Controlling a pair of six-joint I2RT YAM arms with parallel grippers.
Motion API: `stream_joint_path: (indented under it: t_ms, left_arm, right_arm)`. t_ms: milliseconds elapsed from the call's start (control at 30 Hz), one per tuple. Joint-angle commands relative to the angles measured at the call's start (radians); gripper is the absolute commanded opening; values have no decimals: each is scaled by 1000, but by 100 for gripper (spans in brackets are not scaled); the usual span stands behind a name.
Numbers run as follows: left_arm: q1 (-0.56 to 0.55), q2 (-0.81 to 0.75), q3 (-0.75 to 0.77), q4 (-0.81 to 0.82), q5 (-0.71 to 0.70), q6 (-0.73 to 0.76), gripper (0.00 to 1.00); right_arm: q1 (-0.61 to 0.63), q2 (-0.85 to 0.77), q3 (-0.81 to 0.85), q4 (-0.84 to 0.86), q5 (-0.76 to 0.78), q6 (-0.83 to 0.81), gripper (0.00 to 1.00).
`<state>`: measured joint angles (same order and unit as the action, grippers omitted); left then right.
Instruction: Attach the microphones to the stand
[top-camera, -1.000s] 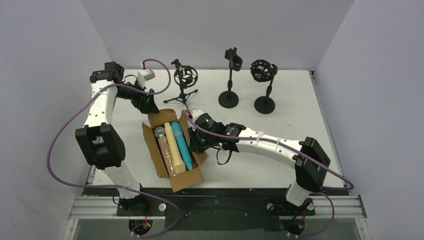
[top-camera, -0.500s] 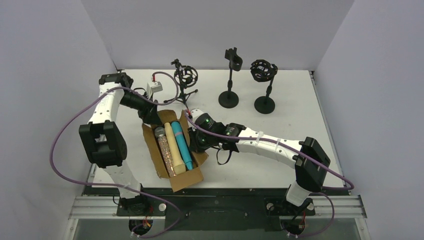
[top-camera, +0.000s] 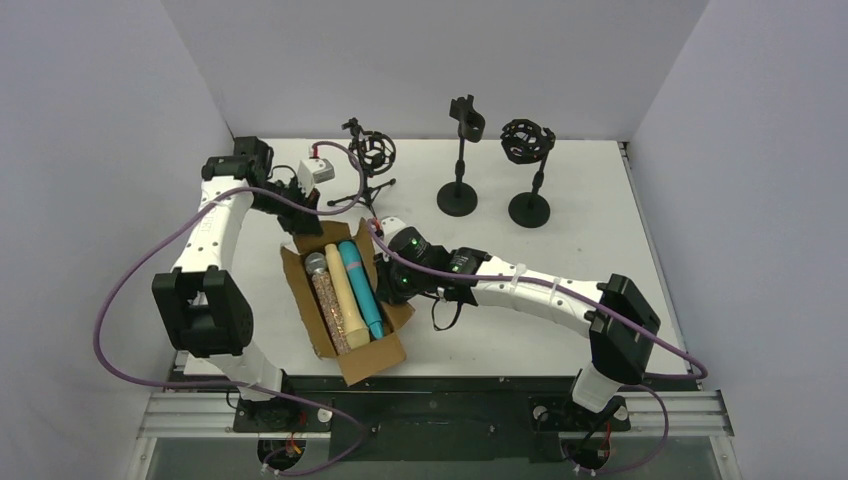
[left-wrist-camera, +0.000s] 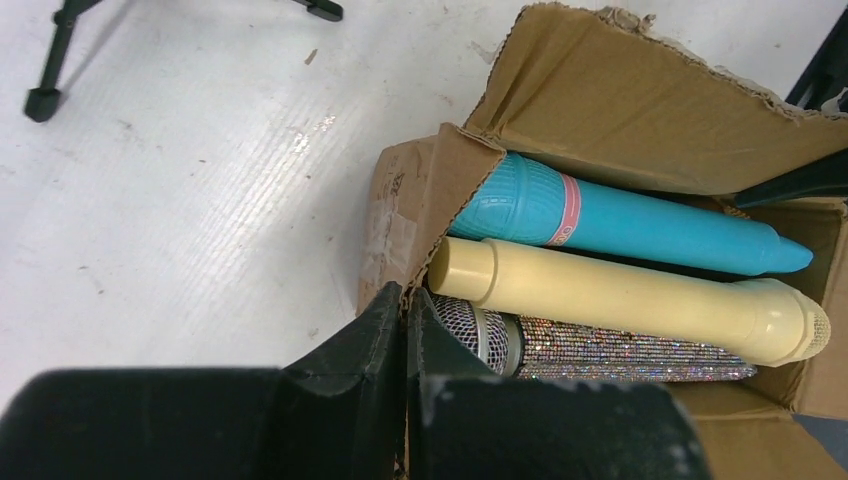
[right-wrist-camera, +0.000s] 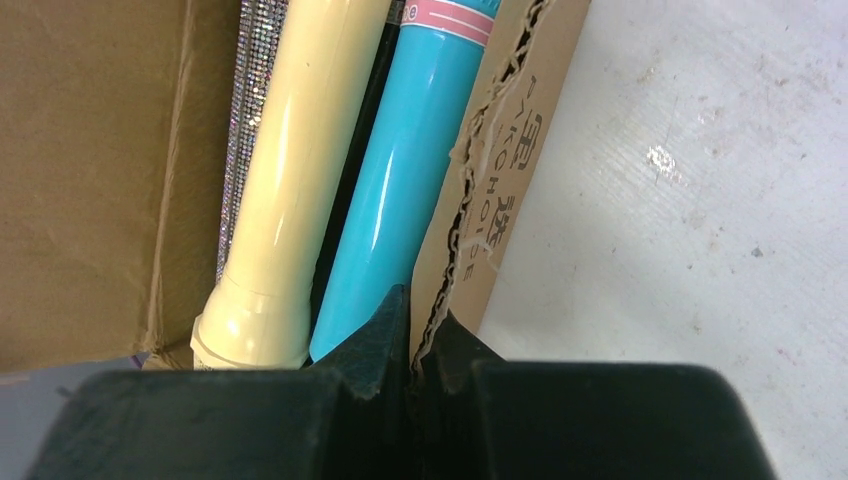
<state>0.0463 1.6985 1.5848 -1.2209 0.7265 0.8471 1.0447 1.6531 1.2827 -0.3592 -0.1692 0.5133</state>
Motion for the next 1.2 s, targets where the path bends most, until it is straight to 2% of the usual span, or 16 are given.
stream_joint_path:
  t_ms: [0, 100, 200, 267, 300, 333, 367, 433, 500, 633, 767, 867, 933, 1100, 1167]
  left_arm:
    - [-7, -90, 86, 105, -66, -53, 0]
    - [2, -68, 207, 45, -79, -61, 0]
    - [3, -51, 255, 7, -67, -79, 0]
    - [0, -55, 251, -4, -60, -94, 0]
    - [0, -62, 232, -1, -55, -107, 0]
    - [0, -81, 214, 8, -53, -120, 0]
    - [0, -98, 167, 44, -50, -144, 0]
    - [1, -150, 90, 130, -68, -193, 0]
    - [2, -202, 39, 193, -84, -229, 0]
    - [3, -224, 10, 226, -98, -268, 0]
    - [3, -238, -1, 267, -112, -322, 0]
    - [3, -246, 11, 294, -116, -362, 0]
    - [4, -248, 24, 288, -121, -372, 0]
    - [4, -269, -1, 305, -138, -390, 0]
    - [3, -295, -38, 340, -137, -409, 0]
  right_arm:
    - [22, -40, 45, 192, 50, -14, 0]
    - [24, -14, 80, 225, 65, -15, 0]
    - [26, 4, 92, 245, 91, -21, 0]
    - [27, 2, 88, 241, 131, -38, 9]
    - [27, -1, 77, 232, 149, -44, 21]
    - [28, -18, 67, 229, 207, -51, 27]
    - [27, -30, 43, 225, 230, -53, 38]
    - [27, -80, 13, 215, 291, -61, 49]
    - [30, -126, 7, 181, 344, -71, 55]
    - [59, -208, 31, 103, 406, -81, 56]
    - [159, -200, 106, 20, 446, -123, 45]
    - [188, -154, 147, 4, 385, -140, 34]
    - [199, -108, 173, -3, 336, -142, 31]
    - [201, 38, 249, -7, 315, -131, 32]
    - [201, 79, 275, -1, 318, -127, 35]
